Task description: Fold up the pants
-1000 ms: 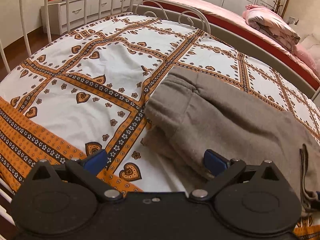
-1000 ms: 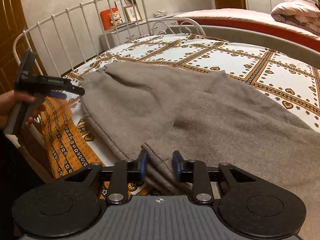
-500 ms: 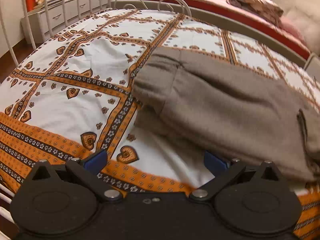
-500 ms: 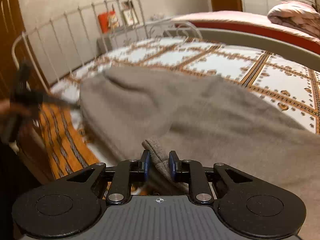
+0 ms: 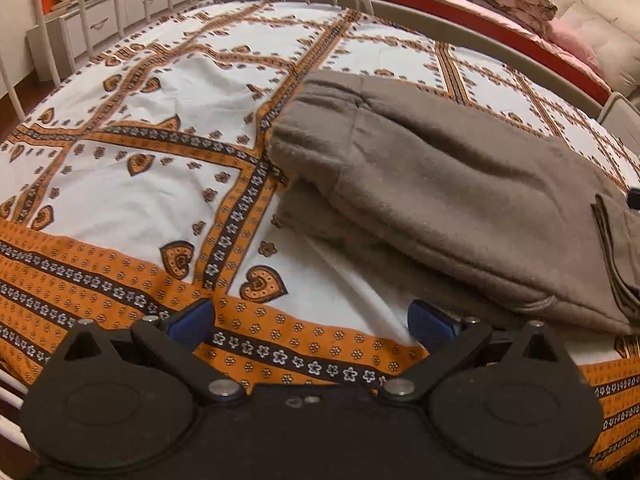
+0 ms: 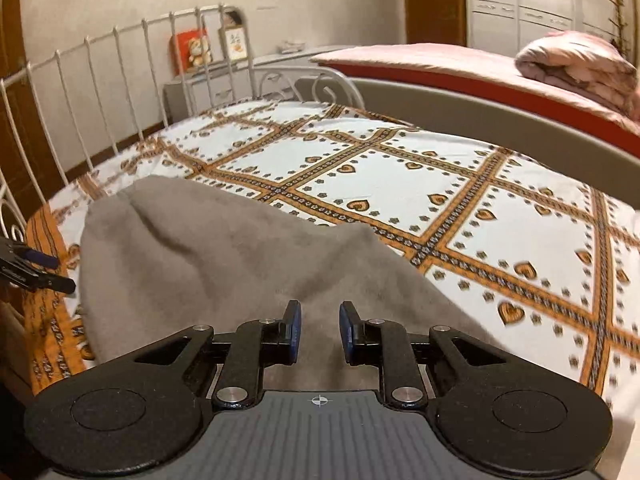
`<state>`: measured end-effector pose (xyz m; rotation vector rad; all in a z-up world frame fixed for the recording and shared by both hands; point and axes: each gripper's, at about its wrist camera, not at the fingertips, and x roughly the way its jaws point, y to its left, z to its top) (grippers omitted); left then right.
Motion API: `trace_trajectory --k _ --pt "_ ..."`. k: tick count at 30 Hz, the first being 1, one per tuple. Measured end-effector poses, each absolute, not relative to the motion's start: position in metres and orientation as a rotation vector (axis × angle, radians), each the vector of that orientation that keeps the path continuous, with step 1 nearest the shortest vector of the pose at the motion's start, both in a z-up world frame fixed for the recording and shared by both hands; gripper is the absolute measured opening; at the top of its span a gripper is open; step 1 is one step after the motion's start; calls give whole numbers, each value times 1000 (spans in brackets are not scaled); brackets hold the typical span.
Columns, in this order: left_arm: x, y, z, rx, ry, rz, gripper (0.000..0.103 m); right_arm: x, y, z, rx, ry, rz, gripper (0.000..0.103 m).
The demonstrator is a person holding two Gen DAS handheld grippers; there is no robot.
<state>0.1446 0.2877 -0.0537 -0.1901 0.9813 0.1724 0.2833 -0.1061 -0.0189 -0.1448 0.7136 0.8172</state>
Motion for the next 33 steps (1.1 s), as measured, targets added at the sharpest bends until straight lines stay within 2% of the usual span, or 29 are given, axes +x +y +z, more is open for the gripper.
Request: trace_trajectory --k 1,2,3,4,5,7,8,9,11,12,14,16,17,19,20,21,24,27,33 --pt "146 287 -56 -183 991 172 97 287 -101 -21 -170 726 828 34" --pt "147 286 -57 -175 997 172 97 288 -97 -23 -196 733 835 56" --pt "148 285 -57 -170 998 169 97 287 -93 -28 -227 732 840 71" --pt "149 284 -57 -168 998 164 97 286 -89 -31 -257 730 847 71" --pt "150 283 -57 -167 997 159 97 286 -84 -36 -291 741 866 71" --pt "152 280 -57 -158 997 151 97 285 -77 -51 -337 814 902 61" --pt "153 278 -57 -154 997 147 97 284 -75 -54 -349 821 907 49" --pt "154 277 -57 -150 999 143 97 283 -76 -54 -345 816 918 30" --pt "154 276 -58 -140 1002 141 97 291 -82 -46 -297 806 883 14" --pt "155 276 -58 -138 1001 140 97 296 -88 -40 -253 792 852 12" --pt "155 277 -59 -141 1002 141 97 304 -96 -37 -219 750 757 12" --pt "156 276 -58 -142 1001 146 97 310 -97 -48 -213 787 727 12" --pt "156 276 -58 -144 999 149 97 310 -94 -54 -236 820 732 16" --pt "158 275 -57 -139 994 153 97 301 -93 -48 -268 770 706 30" --pt "158 274 -56 -134 991 152 97 295 -96 -40 -261 736 700 41" --pt "159 273 -56 -130 988 151 97 288 -102 -31 -232 696 715 48" --pt "162 272 -56 -127 990 154 97 264 -115 -12 -220 626 759 53" --pt "164 270 -55 -119 987 162 97 255 -125 -8 -196 642 754 53" --pt "161 272 -56 -125 990 169 97 224 -117 -32 -251 702 891 52"
